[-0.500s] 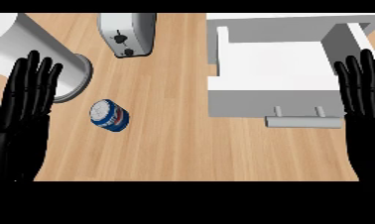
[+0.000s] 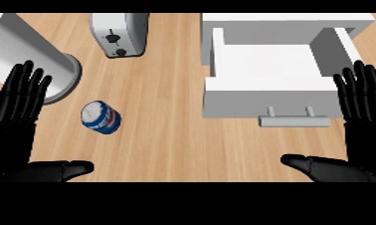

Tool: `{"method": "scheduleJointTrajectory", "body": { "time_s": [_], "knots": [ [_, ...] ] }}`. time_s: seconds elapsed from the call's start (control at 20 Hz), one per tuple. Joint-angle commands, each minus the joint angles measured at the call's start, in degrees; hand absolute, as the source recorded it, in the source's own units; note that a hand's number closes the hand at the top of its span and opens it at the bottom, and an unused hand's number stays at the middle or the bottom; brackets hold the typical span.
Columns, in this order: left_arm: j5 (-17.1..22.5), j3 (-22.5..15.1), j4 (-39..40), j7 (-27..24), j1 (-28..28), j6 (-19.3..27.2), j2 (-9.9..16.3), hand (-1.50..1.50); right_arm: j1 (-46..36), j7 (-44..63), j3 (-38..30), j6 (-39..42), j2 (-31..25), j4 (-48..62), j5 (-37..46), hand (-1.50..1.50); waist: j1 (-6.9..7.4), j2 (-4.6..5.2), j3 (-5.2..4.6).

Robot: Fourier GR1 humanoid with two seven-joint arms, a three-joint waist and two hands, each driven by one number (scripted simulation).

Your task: Pick up the can, place it into the drawer and close the drawer

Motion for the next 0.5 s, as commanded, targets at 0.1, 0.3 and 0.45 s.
{"method": "scheduleJointTrajectory", "body": {
  "time_s": [0.1,0.3,0.45],
  "knots": [
    [3.87,3.59,-9.13,13.03,4.85,-0.86,3.16,-1.5,6.68,6.71,-2.77,-1.02,-0.77,-4.97,-0.53,-1.5,0.0,-0.39,-0.31],
    [1.73,3.08,-8.66,15.5,3.52,0.2,1.54,-1.5,9.45,2.79,-4.67,2.02,-0.54,-4.2,-2.88,-1.5,-0.21,-0.22,-0.32],
    [3.7,4.94,-10.46,12.04,7.92,-3.55,1.45,-1.5,14.0,1.63,-5.34,4.57,0.16,-6.23,-4.97,-1.5,-0.17,-0.25,-0.34]
  ]
}}
